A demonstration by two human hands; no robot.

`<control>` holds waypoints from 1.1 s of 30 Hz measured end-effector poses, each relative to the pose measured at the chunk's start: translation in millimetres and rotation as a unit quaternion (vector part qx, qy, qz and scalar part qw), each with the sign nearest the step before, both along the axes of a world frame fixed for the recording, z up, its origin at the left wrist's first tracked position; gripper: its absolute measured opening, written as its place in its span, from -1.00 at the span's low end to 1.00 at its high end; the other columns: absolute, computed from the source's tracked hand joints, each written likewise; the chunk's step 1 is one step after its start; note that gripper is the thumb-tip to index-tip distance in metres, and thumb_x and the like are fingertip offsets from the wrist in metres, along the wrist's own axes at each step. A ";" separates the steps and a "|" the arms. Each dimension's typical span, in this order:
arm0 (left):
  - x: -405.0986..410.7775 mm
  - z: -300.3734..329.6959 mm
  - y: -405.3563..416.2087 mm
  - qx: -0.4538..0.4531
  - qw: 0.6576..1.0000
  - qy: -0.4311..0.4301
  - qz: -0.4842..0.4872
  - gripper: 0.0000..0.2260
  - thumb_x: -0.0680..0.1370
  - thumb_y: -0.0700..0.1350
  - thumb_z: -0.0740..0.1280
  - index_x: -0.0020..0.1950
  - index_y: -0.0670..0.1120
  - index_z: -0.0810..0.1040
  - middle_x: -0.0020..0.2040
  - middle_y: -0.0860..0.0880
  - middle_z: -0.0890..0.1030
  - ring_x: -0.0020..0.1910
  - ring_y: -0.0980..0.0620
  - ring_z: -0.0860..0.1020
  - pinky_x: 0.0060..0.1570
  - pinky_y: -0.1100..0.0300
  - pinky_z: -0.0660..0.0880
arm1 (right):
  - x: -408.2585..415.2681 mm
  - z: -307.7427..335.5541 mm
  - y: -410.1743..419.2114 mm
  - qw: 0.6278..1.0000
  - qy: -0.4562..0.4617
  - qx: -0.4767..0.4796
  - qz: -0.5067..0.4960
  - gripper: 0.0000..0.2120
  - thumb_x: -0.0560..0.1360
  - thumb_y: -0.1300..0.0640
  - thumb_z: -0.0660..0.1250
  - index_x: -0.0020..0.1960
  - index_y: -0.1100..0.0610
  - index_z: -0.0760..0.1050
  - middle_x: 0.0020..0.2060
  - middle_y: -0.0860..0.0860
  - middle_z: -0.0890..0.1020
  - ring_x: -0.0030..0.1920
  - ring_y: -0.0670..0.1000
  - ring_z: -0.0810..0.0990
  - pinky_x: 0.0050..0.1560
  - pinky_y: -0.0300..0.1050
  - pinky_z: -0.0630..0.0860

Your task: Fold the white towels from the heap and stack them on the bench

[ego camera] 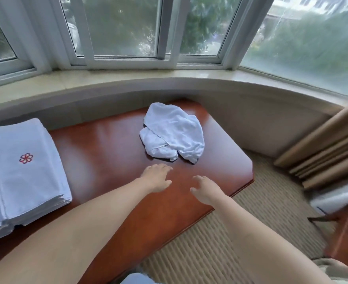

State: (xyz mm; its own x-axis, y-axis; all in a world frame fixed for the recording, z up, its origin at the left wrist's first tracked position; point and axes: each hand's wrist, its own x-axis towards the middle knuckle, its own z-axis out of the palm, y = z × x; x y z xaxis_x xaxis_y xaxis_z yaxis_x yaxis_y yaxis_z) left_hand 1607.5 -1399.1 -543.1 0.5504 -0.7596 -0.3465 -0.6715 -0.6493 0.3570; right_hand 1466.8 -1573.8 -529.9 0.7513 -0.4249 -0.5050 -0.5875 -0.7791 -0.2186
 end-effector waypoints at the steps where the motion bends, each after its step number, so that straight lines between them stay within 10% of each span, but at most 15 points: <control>1: 7.1 -2.9 -5.9 -0.001 1.000 0.002 0.002 -0.46 0.61 0.12 0.26 0.59 0.05 0.30 0.56 -0.01 0.33 0.52 -0.08 0.31 0.50 -0.04 0.25 | 7.7 -1.6 -5.1 1.000 0.000 0.002 0.000 -0.43 0.60 -0.08 0.26 0.58 -0.01 0.29 0.49 0.05 0.40 0.47 0.13 0.41 0.42 0.02 0.39; 19: 96.6 -73.3 -97.6 0.023 0.982 0.109 0.150 -0.49 0.62 0.10 0.26 0.56 0.05 0.33 0.52 -0.01 0.37 0.47 -0.10 0.35 0.34 -0.06 0.43 | 142.9 -68.4 -125.5 0.995 0.024 0.078 0.050 -0.45 0.58 -0.02 0.29 0.55 0.02 0.34 0.49 0.04 0.40 0.42 0.11 0.46 0.27 -0.05 0.45; 24: 123.3 -102.2 -153.8 0.034 0.952 0.151 0.264 -0.47 0.62 0.10 0.26 0.58 0.01 0.32 0.57 -0.02 0.33 0.44 -0.10 0.42 0.30 0.00 0.47 | 195.5 -103.4 -204.6 0.991 0.028 0.115 0.060 -0.52 0.59 0.05 0.26 0.51 0.03 0.37 0.42 0.04 0.44 0.14 0.11 0.60 -0.02 -0.11 0.45; 33: 142.6 -137.8 -235.7 0.043 0.916 0.196 0.349 -0.73 0.59 -0.01 0.25 0.27 0.00 0.51 0.25 -0.02 0.54 0.07 -0.04 0.58 0.00 0.03 0.57 | 264.0 -157.1 -313.4 0.976 -0.051 0.160 -0.141 -0.55 0.55 0.12 0.25 0.43 0.15 0.38 0.16 0.07 0.59 0.01 0.13 0.61 -0.11 -0.08 0.46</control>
